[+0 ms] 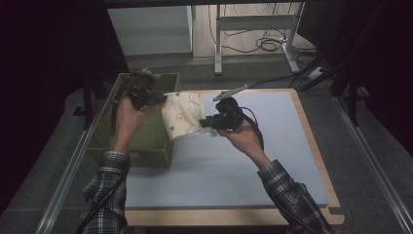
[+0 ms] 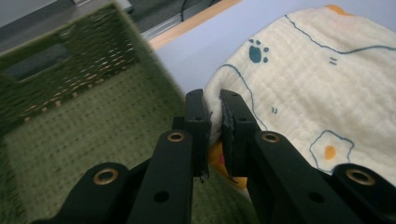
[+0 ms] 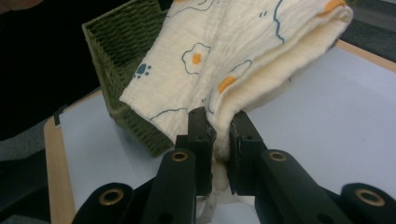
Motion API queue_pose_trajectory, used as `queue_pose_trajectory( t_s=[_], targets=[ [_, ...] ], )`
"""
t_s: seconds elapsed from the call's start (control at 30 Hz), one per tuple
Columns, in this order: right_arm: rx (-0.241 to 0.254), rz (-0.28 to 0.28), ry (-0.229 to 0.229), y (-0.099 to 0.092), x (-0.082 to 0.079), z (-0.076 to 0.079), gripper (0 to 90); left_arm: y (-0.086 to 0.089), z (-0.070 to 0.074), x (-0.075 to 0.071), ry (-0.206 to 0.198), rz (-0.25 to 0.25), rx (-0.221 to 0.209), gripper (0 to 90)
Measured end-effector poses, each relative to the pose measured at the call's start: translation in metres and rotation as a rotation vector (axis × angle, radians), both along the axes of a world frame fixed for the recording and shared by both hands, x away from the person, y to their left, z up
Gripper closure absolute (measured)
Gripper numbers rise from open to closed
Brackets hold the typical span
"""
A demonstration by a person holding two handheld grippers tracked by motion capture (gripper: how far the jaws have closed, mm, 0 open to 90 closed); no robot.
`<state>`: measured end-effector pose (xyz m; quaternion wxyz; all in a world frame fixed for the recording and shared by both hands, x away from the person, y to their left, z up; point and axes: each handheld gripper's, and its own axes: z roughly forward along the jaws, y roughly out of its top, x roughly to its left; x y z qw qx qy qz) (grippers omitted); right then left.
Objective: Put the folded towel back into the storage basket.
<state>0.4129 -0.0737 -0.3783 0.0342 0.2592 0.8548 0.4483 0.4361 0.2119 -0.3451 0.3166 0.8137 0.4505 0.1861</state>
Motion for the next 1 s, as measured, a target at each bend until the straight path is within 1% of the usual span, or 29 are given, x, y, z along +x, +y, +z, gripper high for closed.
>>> queue_pose_trajectory(
  t_s=[0.17, 0.2, 0.23, 0.37, 0.47, 0.63, 0.93, 1.0],
  targets=[
    [0.018, 0.021, 0.011, 0.026, 0.004, 0.002, 81.0, 0.022, 0.003, -0.002, -0.009, 0.043, 0.007, 82.3],
    [0.019, 0.025, 0.011, 0.030, 0.005, 0.003, 80.9, 0.028, 0.004, -0.003, -0.011, 0.060, 0.007, 82.3],
    [0.025, 0.030, 0.015, 0.039, 0.006, 0.003, 81.0, 0.032, 0.004, -0.003, -0.013, 0.067, 0.009, 82.3],
    [0.021, 0.047, 0.015, 0.061, 0.006, 0.004, 81.0, 0.048, 0.004, -0.005, -0.019, 0.103, 0.021, 82.3],
    [0.023, 0.056, 0.014, 0.078, 0.006, 0.003, 81.0, 0.061, 0.001, -0.006, -0.021, 0.131, 0.034, 82.2],
    [0.010, 0.077, 0.011, 0.112, 0.004, 0.000, 81.0, 0.082, -0.007, -0.009, -0.019, 0.177, 0.061, 82.1],
    [-0.016, 0.116, 0.017, 0.169, -0.001, -0.014, 80.9, 0.116, -0.018, -0.015, -0.015, 0.240, 0.079, 81.9],
    [-0.024, 0.119, 0.018, 0.177, -0.002, -0.016, 80.9, 0.121, -0.019, -0.017, -0.016, 0.249, 0.077, 81.9]
  ],
)
